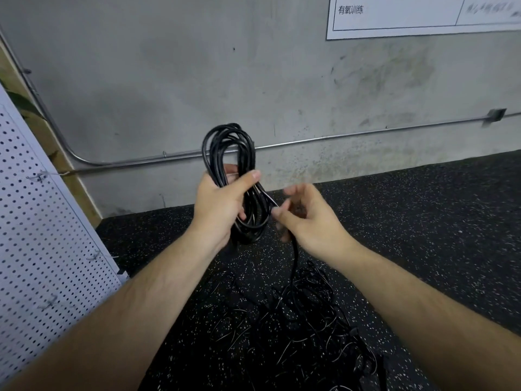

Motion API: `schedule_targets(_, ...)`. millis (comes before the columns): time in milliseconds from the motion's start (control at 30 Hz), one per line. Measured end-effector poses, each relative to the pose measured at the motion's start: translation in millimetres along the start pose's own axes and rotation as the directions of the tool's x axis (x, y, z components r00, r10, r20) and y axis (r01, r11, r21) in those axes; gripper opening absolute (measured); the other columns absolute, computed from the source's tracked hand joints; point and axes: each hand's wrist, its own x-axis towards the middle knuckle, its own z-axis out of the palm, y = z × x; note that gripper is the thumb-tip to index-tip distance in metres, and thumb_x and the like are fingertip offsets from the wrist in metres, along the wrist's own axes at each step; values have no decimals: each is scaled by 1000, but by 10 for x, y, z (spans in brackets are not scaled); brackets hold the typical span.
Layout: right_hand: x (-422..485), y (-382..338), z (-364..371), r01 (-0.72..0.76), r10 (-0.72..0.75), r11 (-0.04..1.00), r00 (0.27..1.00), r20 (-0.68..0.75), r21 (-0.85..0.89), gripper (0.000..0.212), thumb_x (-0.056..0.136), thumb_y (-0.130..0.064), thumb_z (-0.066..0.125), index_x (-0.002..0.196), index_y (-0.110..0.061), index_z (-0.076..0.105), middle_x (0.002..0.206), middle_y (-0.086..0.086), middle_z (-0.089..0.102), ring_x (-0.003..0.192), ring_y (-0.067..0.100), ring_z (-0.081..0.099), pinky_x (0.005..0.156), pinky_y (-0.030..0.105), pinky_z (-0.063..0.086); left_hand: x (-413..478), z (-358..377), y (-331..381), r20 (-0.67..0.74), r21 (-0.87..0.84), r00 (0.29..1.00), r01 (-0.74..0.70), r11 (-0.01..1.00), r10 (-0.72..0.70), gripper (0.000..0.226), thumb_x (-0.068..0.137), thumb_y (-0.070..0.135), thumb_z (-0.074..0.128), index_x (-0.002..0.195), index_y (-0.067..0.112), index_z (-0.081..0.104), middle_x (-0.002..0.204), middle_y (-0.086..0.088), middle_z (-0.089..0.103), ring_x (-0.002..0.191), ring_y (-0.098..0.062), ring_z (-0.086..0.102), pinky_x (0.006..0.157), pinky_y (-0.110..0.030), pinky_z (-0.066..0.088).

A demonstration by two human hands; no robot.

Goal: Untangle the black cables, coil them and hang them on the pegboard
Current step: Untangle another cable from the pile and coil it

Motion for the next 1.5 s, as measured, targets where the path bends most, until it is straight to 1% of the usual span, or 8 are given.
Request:
schedule_targets(167,-154,275,14,-16,60,968,984,167,-251,17,106,-34,49,99,-19,53,78,1,71,66,20,61,67,40,53,272,-251,87,-180,-52,983,-50,997,39,18,85,15,82,92,9,66,53,7,59,39,-13,43,39,-27,36)
schedule_targets(333,-304,613,-124,-201,321,888,914,247,-413,23,110,-31,37,101,-17,54,79,2,70,72,21,67,65,40,51,502,-550,190,-468,-103,882,-114,988,53,29,86,11,80,102,8,56,90,-14,67,41,-7,52,36,-22,38)
schedule_targets(467,-359,654,-34,-472,473,878,827,304,-83,18,107,-26,49,107,-9,56,97,10,64,92,32,74,79,48,61,562,-709,180,-527,-49,848,-99,994,58,34,87,14,80,110,9,55,97,-3,67,48,-2,58,39,-20,42)
schedule_targets(767,-75,589,509,-175,221,950,961,163,-257,76,102,-38,57,161,-31,10,164,-5,26,145,20,36,112,34,42,383,-374,98,-365,-88,929,-101,991,62,23,87,10,79,96,12,57,77,-7,60,38,-7,47,37,-22,38)
schedule_targets(967,55,723,715,-294,350,918,917,194,-265,28,109,-27,43,132,-13,38,112,3,68,81,13,64,60,24,49,390,-353,50,-360,-109,931,-100,989,54,24,87,10,79,101,3,61,83,-18,60,36,-7,45,36,-21,37)
schedule_targets(1067,-9,653,715,-149,308,833,925,222,-533,12,106,-12,41,116,-11,36,103,11,64,78,20,62,61,35,46,435,-443,41,-412,-47,906,-133,990,102,32,87,12,79,110,0,59,87,-12,63,43,-7,50,37,-21,39)
schedule_targets(1267,-200,54,646,454,178,237,849,498,-859,26,101,-16,45,126,-14,53,119,8,53,83,25,54,69,35,45,531,-544,-62,-296,227,929,-155,961,220,33,85,20,82,101,23,54,97,-4,70,65,-18,63,55,-33,52)
schedule_targets(1500,-244,-346,436,685,-326,313,728,603,-658,45,101,-50,30,108,-27,68,97,-9,61,82,19,63,65,31,47,334,-316,-105,13,311,997,-78,947,77,30,89,30,78,109,16,61,70,11,61,42,-3,48,40,-25,41)
